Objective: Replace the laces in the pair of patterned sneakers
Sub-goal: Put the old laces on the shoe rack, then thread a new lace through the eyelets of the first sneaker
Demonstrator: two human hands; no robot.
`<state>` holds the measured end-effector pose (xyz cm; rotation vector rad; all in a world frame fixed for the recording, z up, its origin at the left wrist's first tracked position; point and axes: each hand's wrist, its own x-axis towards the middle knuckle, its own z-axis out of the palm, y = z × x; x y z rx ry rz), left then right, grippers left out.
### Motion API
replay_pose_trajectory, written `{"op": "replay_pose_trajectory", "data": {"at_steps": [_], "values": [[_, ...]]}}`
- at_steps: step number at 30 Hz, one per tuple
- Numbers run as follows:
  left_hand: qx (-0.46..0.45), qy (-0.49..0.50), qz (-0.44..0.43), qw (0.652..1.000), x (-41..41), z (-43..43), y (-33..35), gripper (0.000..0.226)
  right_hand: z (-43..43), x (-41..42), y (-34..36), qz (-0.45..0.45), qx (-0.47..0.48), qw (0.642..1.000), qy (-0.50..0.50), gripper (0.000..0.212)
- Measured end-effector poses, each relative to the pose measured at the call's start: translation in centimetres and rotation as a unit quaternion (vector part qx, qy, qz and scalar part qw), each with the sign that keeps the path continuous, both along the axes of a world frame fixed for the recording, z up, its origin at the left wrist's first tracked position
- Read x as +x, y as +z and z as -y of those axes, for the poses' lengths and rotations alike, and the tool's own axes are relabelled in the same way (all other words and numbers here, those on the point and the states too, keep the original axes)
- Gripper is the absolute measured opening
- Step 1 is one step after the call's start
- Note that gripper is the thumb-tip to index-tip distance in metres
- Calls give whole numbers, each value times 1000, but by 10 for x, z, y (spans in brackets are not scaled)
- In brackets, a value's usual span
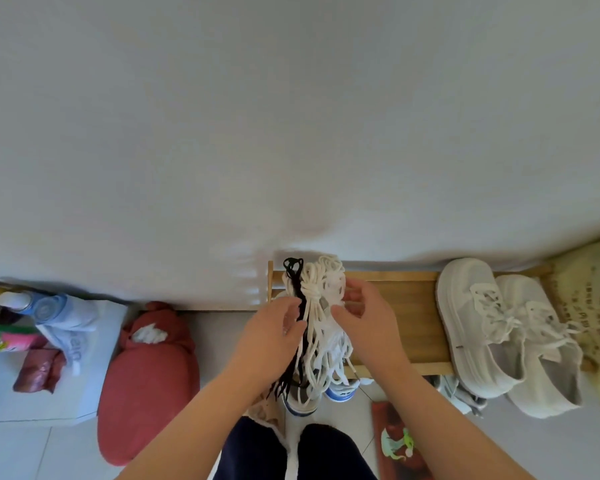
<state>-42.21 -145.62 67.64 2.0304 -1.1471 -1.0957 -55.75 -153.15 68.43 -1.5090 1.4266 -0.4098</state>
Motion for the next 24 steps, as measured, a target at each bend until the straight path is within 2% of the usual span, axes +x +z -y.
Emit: {"op": "replay_pose_trajectory", "data": {"at_steps": [5,10,13,18,24], "values": [[-60,111,-91,988,-8,-5,34,38,-20,7,35,64,5,996,69,38],[-110,223,-52,967,-18,-43,55,22,-50,12,48,93,14,972,215,40],[-108,334,-65,934,-33,-83,63,20,-71,10,48,101,28,947,304,43],[-136,537,-134,822,-65,-160,68,13,-121,11,50,106,58,890,440,32],[-226,697,-230,641,-91,-269,79,13,-207,25,64,112,104,796,585,19]]}}
